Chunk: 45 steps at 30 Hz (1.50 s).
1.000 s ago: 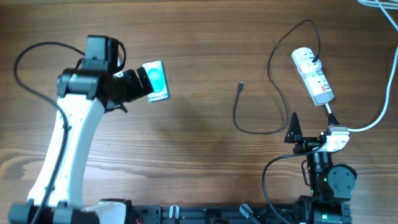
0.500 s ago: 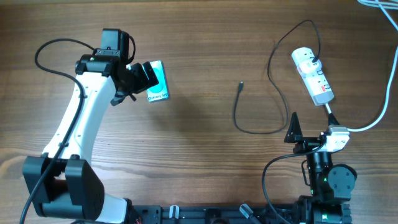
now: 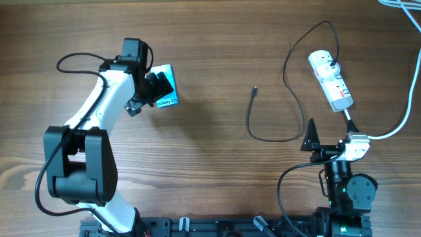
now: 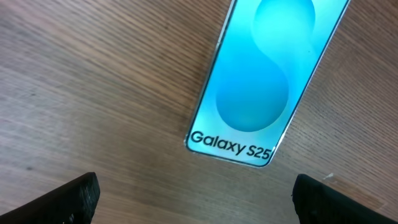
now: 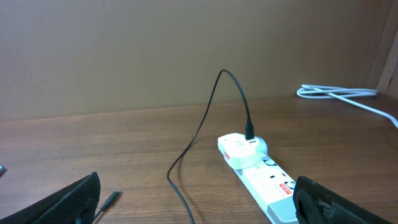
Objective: Plug charger to phone and switch on socket
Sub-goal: 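Reach the left gripper forward over the Galaxy S25 phone, then lower the left gripper and close it on the phone's bottom edge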
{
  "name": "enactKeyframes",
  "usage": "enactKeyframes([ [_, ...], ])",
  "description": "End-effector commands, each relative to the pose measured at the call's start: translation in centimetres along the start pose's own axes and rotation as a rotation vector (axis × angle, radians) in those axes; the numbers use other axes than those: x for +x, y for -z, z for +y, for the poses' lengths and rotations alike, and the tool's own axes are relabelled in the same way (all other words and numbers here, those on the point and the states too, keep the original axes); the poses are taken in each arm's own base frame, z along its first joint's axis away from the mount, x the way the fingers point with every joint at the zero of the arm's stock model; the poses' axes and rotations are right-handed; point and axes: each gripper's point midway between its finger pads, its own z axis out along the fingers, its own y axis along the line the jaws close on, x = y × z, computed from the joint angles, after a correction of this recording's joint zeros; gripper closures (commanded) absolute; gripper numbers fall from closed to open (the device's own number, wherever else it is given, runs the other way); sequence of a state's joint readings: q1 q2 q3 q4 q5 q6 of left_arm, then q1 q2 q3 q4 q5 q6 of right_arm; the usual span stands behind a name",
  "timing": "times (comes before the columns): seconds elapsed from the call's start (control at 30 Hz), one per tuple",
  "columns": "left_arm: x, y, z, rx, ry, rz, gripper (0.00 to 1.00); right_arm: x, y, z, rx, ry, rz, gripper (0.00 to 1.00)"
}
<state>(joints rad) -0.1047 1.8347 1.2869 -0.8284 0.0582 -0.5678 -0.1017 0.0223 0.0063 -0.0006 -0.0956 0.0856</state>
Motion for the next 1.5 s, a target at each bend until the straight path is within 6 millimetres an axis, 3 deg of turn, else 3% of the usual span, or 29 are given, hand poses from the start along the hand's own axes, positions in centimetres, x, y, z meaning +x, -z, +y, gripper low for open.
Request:
enactKeyframes([
  [0.0,1.0,-1.3,-0.3,-0.027,-0.005,0.007,0.00,-0.2,0.0,-0.4,0.019,-0.011,-0.009,0.00],
  [0.23,2.4,-4.2,-1.0,-0.017,-0.025,-0.059,0.00,-0.2,0.0,-0.4,0.019,-0.011,-0.009,0.00],
  [0.43,2.9,-5.3,-0.6,-0.024,-0.023,-0.056,0.00,-0.2,0.0,-0.4,0.019,-0.011,-0.009,0.00],
  [0.73,0.2,-4.9,-2.4,0.043,-0.033,-0.169,0.00,-0.2,0.0,-0.4,0.019,-0.011,-0.009,0.00],
  [0.77,-0.2,-4.9,-2.4,0.040,-0.032,-0.190,0.06,-0.2,0.0,-0.4,0.019,-0.011,-0.009,0.00],
  [0.8,-0.6,-4.8,-2.2,0.025,-0.030,-0.211,0.19,-0.2,0.0,-0.4,0.019,-0.011,-0.009,0.00],
  [0.83,-0.9,-4.7,-1.9,0.007,-0.027,-0.230,0.22,-0.2,0.0,-0.4,0.019,-0.011,-0.009,0.00],
  [0.93,-1.4,-5.7,-1.5,-0.017,-0.025,-0.246,0.04,-0.2,0.0,-0.4,0.019,-0.011,-0.009,0.00],
  [1.0,-1.2,-6.6,-1.4,-0.026,-0.027,-0.236,0.01,-0.2,0.0,-0.4,0.019,-0.011,-0.009,0.00],
  [1.17,0.2,-8.5,-0.8,-0.065,-0.042,-0.179,0.05,-0.2,0.0,-0.4,0.019,-0.011,-0.009,0.00],
  [1.3,1.5,-8.6,-0.3,-0.095,-0.057,-0.135,0.21,-0.2,0.0,-0.4,0.019,-0.011,-0.009,0.00],
  [1.4,2.1,-8.6,0.1,-0.114,-0.060,-0.113,0.20,-0.2,0.0,-0.4,0.019,-0.011,-0.009,0.00],
  [1.47,2.1,-8.6,0.1,-0.115,-0.060,-0.114,0.09,-0.2,0.0,-0.4,0.019,-0.011,-0.009,0.00],
])
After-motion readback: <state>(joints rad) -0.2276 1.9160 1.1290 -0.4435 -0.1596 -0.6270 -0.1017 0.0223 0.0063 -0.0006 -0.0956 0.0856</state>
